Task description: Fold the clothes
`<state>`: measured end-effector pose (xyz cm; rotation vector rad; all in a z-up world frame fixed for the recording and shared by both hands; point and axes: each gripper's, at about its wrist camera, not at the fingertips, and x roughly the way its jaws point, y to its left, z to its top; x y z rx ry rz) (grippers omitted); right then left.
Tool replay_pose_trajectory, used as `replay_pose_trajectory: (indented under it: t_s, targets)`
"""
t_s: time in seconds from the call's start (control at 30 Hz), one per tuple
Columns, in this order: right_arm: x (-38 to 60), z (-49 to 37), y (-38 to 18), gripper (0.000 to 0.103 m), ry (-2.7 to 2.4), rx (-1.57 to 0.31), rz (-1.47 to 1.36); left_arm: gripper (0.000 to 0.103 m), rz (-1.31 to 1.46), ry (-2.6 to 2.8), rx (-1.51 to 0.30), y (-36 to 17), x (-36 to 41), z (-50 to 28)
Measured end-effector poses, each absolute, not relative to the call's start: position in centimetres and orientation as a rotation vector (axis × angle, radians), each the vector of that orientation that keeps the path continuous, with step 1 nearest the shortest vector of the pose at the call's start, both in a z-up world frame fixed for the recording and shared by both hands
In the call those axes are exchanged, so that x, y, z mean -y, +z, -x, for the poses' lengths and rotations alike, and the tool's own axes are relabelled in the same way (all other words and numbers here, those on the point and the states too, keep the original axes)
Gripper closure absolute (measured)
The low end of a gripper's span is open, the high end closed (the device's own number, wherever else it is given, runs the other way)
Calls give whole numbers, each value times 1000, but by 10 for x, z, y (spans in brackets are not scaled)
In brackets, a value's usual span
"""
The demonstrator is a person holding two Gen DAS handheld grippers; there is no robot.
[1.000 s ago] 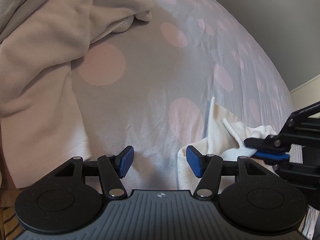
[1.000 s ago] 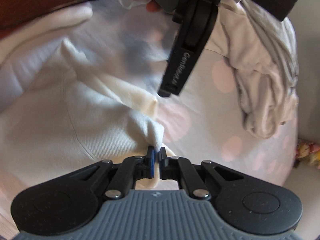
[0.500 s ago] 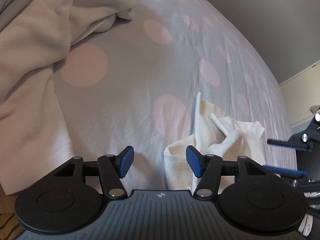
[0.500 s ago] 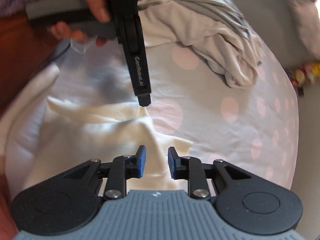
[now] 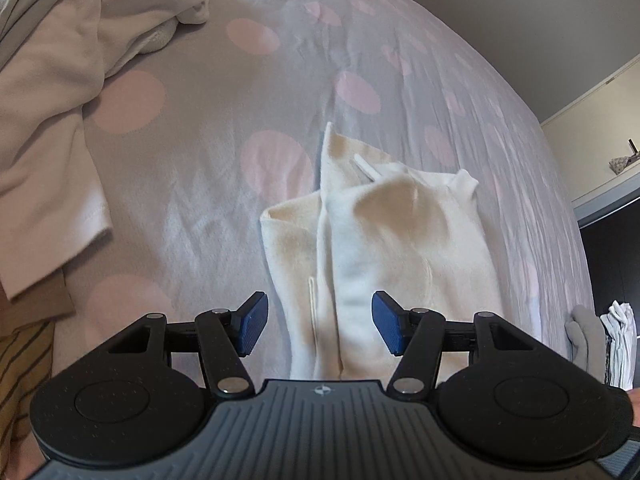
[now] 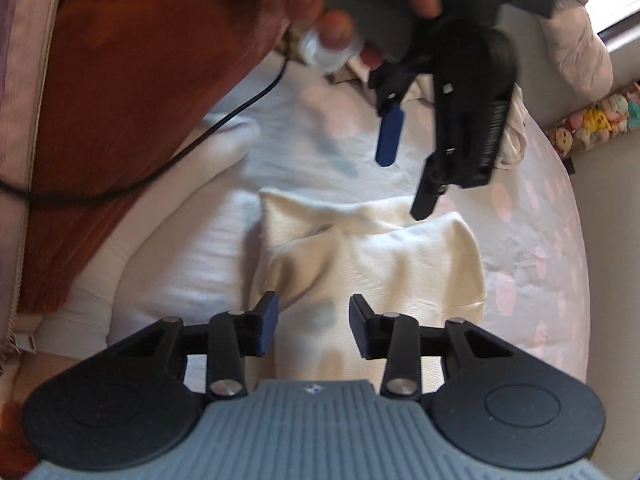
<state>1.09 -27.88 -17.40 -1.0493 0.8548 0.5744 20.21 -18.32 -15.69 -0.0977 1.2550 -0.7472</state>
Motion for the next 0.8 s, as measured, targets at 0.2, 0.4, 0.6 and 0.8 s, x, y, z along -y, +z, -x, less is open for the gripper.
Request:
replay_pose_trajectory:
  t_s: [0.2,0.4,0.6,0.8]
  targets:
    - [278,2,-205,62,490,-762,1206,47,16,-742,-1257,-142,184,-172]
    - [300,4,-184,88,371,-695,982,47,-13,-767,-1259,-127,187,-149]
    - [347,2,-156,92,281,-698,634,47,-155,-812,-1195,-119,201,-118]
    - [377,8,-143,93,246,-693,469,47,-265,-863,-1195,-127,229,-87]
